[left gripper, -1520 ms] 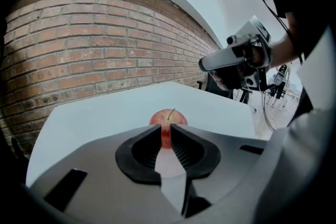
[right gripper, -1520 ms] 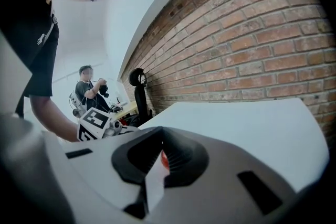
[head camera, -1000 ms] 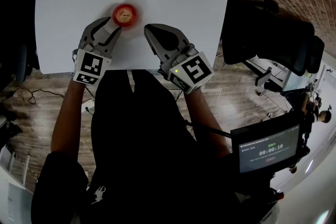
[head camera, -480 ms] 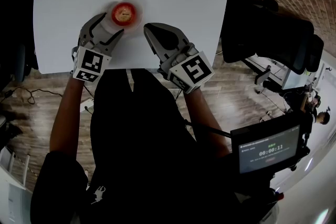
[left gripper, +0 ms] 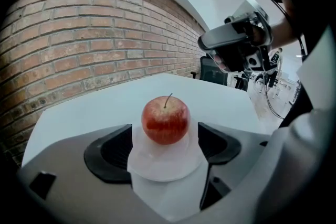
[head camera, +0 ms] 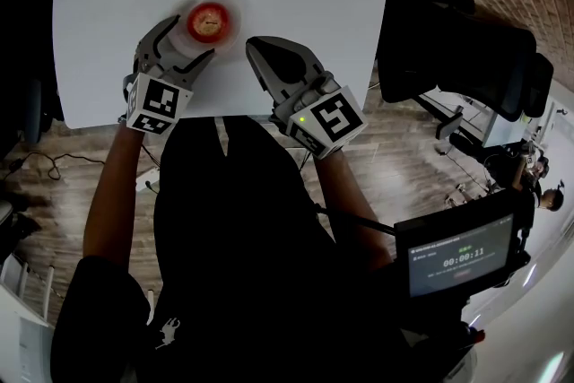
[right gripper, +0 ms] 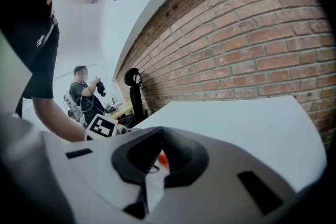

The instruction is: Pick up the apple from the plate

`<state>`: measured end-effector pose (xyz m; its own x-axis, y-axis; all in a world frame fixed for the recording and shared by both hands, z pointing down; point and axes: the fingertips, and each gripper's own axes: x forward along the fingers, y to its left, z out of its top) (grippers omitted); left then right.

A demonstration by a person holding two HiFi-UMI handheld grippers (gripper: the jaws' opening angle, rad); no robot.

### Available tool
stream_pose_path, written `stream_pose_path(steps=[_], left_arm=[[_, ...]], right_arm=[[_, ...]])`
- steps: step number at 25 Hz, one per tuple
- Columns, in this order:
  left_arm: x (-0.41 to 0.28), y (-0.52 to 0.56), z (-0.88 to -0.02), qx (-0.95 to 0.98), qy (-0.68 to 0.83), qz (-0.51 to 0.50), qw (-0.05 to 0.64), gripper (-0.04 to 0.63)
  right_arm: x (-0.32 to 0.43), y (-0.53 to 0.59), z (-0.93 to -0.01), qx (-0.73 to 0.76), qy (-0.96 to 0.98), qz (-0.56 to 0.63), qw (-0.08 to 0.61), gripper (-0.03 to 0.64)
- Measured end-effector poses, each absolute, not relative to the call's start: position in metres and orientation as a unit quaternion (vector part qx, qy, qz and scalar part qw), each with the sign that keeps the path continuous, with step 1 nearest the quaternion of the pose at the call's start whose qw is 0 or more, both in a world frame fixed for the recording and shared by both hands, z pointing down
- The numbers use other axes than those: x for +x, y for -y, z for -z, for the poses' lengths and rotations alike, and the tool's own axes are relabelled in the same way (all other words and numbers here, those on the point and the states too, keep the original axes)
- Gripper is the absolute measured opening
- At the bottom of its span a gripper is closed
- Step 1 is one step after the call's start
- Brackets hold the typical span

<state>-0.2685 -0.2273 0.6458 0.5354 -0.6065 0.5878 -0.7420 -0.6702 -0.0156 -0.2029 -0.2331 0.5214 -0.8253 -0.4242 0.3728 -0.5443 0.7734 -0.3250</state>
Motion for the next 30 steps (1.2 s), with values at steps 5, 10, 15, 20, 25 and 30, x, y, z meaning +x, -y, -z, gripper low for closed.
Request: stream_pose_path(steps=[5, 10, 15, 20, 25, 30], left_arm=[[-0.266, 0.229, -0.653, 0.868, 0.383, -0.291, 0.119, 0.405], [-0.261, 0.234, -0.655, 0.87, 0.377, -0.296, 0.114, 0.408], [-0.26, 0.24, -0.659, 0.869, 0.38, -0.297, 0.111, 0.43], [-0.258, 0.243, -0.66, 0.871, 0.377, -0.298, 0.108, 0.449], [-0.255, 0.246, -0.659, 0.873, 0.373, -0.295, 0.107, 0.451], [-0.253, 0.251, -0.658, 0.875, 0.372, -0.292, 0.103, 0.451]], right_arm=[[-0.2, 0.235, -0.522, 0.266, 0.929, -0.213, 0.141, 0.003], [-0.197, 0.235, -0.523, 0.272, 0.927, -0.215, 0.141, 0.003], [-0.195, 0.236, -0.524, 0.274, 0.927, -0.214, 0.143, 0.003], [-0.193, 0.235, -0.524, 0.277, 0.925, -0.217, 0.145, 0.003], [-0.193, 0.235, -0.525, 0.279, 0.924, -0.218, 0.143, 0.003], [-0.194, 0.236, -0.525, 0.281, 0.923, -0.221, 0.142, 0.003]])
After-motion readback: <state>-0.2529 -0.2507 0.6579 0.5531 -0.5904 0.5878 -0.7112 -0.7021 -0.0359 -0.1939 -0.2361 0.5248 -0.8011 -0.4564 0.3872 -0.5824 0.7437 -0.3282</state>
